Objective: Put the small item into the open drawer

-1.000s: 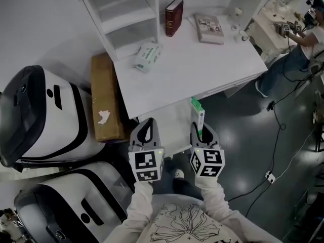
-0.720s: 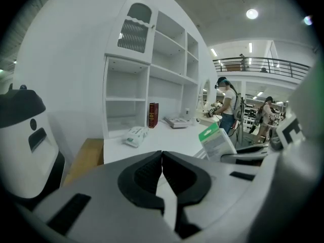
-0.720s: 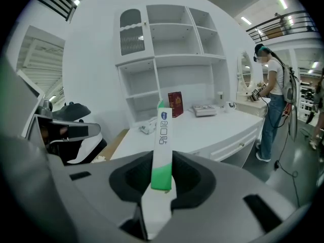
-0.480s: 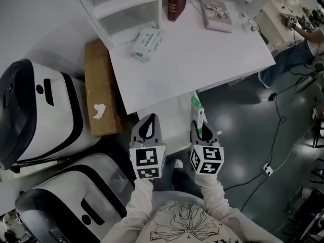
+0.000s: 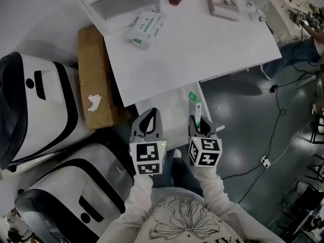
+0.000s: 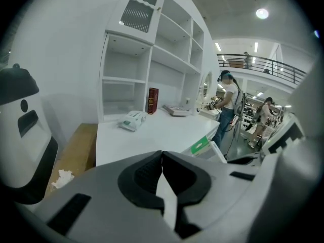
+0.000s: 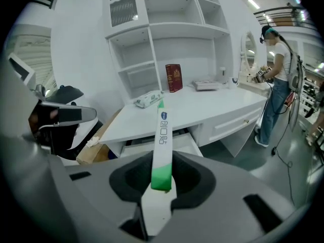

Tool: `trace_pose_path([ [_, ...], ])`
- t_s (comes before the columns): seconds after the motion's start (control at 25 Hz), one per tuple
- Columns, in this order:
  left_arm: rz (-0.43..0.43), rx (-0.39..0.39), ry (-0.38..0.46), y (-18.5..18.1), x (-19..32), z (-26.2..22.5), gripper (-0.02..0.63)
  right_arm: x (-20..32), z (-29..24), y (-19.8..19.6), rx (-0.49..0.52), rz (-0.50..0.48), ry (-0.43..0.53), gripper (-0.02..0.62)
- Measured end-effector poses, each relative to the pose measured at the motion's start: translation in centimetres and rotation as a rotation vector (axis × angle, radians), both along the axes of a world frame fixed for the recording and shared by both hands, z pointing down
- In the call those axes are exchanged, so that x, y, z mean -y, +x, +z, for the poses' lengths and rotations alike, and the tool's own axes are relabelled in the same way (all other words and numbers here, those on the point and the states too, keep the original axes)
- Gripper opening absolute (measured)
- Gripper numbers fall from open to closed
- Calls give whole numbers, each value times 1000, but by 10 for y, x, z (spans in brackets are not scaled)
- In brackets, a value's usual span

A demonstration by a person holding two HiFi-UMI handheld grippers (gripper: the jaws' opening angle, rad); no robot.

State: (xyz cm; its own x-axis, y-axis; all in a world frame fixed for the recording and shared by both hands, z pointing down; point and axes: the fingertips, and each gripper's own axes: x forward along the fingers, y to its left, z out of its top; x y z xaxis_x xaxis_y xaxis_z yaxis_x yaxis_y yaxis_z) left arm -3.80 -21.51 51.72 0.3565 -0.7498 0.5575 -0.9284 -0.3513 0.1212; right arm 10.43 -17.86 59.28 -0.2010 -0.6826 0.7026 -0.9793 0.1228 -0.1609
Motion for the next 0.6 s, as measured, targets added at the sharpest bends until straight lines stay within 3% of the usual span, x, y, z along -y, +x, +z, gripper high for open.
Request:
trace_pose_path([
  [0.6,-32,-6,-67,-17,13,37,5,14,66,-24,30,48,-225,88],
])
